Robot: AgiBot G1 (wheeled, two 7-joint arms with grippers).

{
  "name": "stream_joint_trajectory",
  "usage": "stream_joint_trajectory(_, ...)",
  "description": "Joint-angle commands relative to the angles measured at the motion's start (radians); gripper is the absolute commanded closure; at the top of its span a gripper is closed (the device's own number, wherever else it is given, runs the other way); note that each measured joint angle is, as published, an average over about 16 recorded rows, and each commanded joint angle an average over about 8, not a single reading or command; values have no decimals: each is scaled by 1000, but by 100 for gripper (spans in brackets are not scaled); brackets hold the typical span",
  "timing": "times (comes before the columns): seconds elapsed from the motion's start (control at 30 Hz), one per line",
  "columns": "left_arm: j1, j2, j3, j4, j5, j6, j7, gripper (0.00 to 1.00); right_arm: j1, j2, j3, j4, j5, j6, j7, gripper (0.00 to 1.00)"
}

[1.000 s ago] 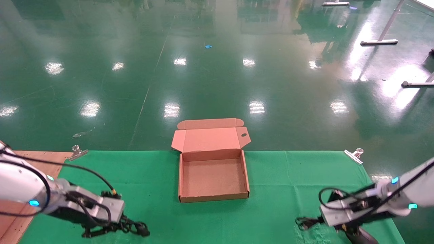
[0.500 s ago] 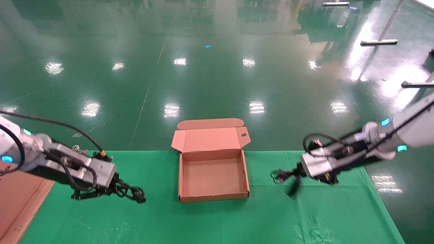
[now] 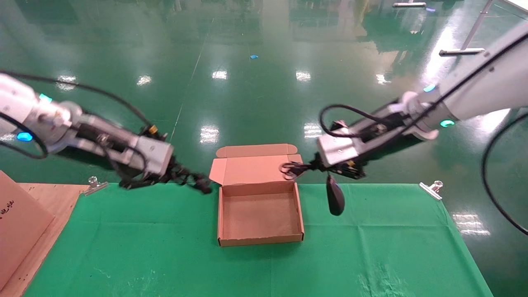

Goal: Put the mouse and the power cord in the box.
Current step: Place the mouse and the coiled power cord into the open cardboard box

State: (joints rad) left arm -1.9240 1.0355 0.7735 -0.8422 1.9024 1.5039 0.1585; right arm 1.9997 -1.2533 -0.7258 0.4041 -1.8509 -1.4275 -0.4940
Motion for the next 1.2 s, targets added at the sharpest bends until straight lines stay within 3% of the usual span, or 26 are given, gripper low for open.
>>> stream_joint_trajectory(0.03, -16, 17, -4, -22, 0, -3, -24, 100, 9, -16, 2, 23, 5, -8, 26, 100)
stream_joint_trajectory(0.4, -73, 58, -34, 40, -60, 8, 12, 100, 28, -60, -6, 92, -5, -6, 106, 100)
stream_joint_trajectory(0.8, -46, 157, -4, 146, -58, -33, 169, 100, 47, -19, 0, 112, 2, -25, 115, 100)
stream_joint_trajectory(0.97, 15, 230, 28, 227, 8, -187, 242, 100, 53, 17, 7, 123, 10, -44, 110, 100)
stream_joint_trajectory(1.2, 164, 312, 27, 296, 35, -539, 258, 100, 38, 70, 18, 157, 25, -66, 111, 100)
